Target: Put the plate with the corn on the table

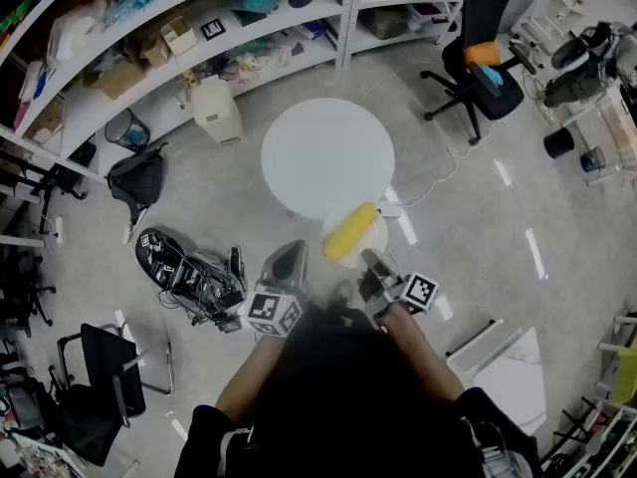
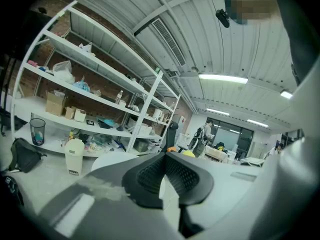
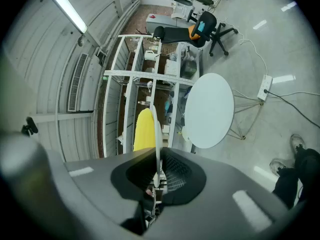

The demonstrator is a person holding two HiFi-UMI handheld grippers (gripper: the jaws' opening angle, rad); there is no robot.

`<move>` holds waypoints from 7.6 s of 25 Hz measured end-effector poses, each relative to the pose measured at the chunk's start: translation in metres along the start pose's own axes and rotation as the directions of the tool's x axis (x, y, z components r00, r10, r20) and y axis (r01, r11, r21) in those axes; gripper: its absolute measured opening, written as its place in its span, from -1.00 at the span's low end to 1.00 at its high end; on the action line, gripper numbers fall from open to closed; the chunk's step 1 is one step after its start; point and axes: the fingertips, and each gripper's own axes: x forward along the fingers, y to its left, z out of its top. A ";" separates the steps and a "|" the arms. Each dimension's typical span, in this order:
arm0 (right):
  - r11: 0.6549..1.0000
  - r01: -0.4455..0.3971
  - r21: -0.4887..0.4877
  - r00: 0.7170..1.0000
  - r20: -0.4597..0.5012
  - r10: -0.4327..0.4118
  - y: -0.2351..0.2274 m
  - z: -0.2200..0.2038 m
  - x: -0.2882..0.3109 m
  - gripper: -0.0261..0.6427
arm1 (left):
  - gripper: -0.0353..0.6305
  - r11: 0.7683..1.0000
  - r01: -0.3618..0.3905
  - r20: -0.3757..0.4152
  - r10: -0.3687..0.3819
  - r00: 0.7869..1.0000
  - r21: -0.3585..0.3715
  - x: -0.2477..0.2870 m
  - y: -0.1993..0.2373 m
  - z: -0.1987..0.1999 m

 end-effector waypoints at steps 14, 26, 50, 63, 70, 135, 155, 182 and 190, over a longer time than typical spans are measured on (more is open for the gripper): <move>1.000 -0.007 -0.015 1.000 -0.002 0.006 -0.004 0.014 -0.001 -0.83 | -0.88 1.000 -0.007 0.001 0.007 1.000 0.001 0.011 -0.007 -0.005; 1.000 -0.024 -0.002 1.000 0.004 0.024 -0.005 0.031 -0.002 -0.82 | -0.88 0.999 -0.049 0.031 0.048 0.998 0.007 0.018 -0.017 0.001; 0.999 -0.011 -0.052 1.000 0.007 0.012 -0.053 0.042 0.040 -0.82 | -0.88 0.992 -0.123 0.047 0.122 0.991 0.031 0.050 0.014 -0.026; 0.996 -0.072 -0.044 0.995 0.064 0.075 -0.090 0.026 0.076 -0.82 | -0.88 0.994 -0.108 0.043 0.107 0.993 0.003 0.076 0.061 -0.060; 0.997 -0.068 -0.021 0.993 0.097 0.070 -0.117 0.020 0.089 -0.82 | -0.88 0.994 -0.111 0.026 0.112 0.993 -0.015 0.085 0.084 -0.082; 0.976 0.133 0.172 0.964 0.206 -0.168 -0.259 0.012 0.154 -0.84 | -0.88 0.993 -0.063 -0.040 0.059 0.997 -0.097 0.148 0.152 -0.150; 0.934 0.271 0.234 0.920 0.222 -0.322 -0.275 0.007 0.152 -0.54 | -0.88 0.993 -0.046 -0.047 0.041 0.998 -0.106 0.147 0.154 -0.146; 0.906 0.325 0.272 0.876 0.274 -0.397 -0.267 0.030 0.195 -0.38 | -0.88 0.996 0.016 -0.066 -0.022 0.998 -0.083 0.176 0.172 -0.114; 0.898 0.350 0.266 0.861 0.285 -0.420 -0.267 0.033 0.199 -0.30 | -0.88 0.996 0.032 -0.073 -0.038 0.997 -0.084 0.179 0.180 -0.111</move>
